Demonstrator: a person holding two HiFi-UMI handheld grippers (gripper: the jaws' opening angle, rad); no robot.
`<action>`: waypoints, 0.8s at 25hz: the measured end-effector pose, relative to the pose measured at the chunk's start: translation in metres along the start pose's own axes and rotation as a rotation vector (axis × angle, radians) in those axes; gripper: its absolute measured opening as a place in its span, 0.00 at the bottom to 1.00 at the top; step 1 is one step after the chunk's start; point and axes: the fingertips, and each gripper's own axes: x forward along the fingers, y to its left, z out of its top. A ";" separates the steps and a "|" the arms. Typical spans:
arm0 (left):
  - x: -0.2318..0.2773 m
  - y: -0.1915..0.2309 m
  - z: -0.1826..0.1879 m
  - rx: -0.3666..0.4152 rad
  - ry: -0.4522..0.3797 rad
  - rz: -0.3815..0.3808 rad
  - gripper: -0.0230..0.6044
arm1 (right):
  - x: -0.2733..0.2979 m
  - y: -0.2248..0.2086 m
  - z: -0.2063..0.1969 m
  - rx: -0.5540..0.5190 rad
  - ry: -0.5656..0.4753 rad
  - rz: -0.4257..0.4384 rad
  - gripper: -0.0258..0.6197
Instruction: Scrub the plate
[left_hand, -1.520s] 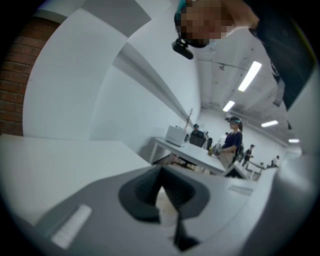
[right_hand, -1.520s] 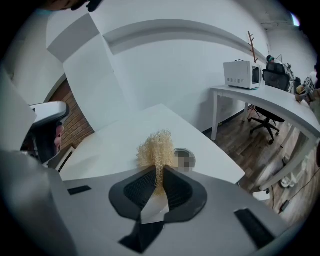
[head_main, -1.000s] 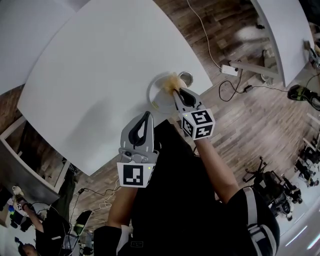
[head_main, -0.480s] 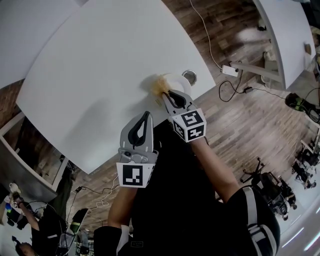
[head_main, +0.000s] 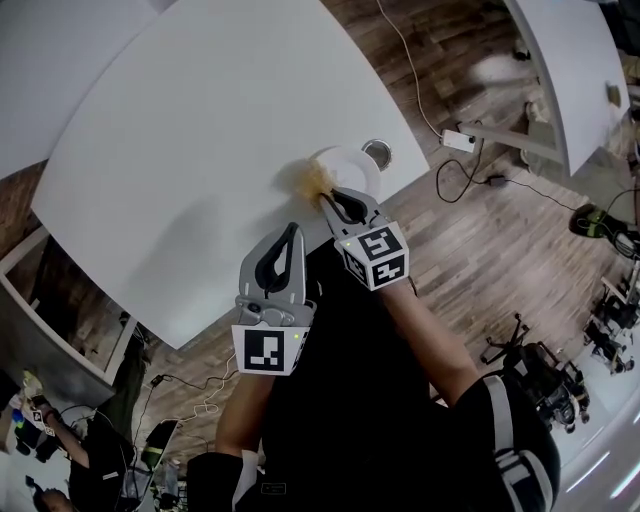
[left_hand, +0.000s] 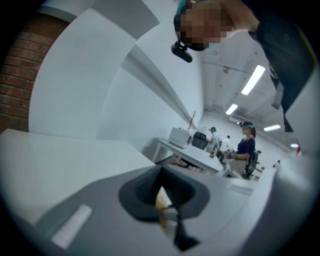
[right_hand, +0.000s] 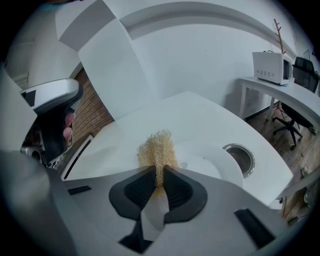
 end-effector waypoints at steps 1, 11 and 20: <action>0.001 -0.001 0.001 -0.003 -0.003 -0.002 0.04 | -0.002 -0.005 0.000 0.006 -0.002 -0.010 0.11; 0.007 -0.010 -0.004 -0.012 0.008 -0.019 0.04 | -0.034 -0.059 -0.004 0.035 -0.022 -0.135 0.11; 0.007 -0.014 -0.005 -0.004 0.008 -0.027 0.04 | -0.044 -0.075 -0.006 0.049 -0.033 -0.178 0.11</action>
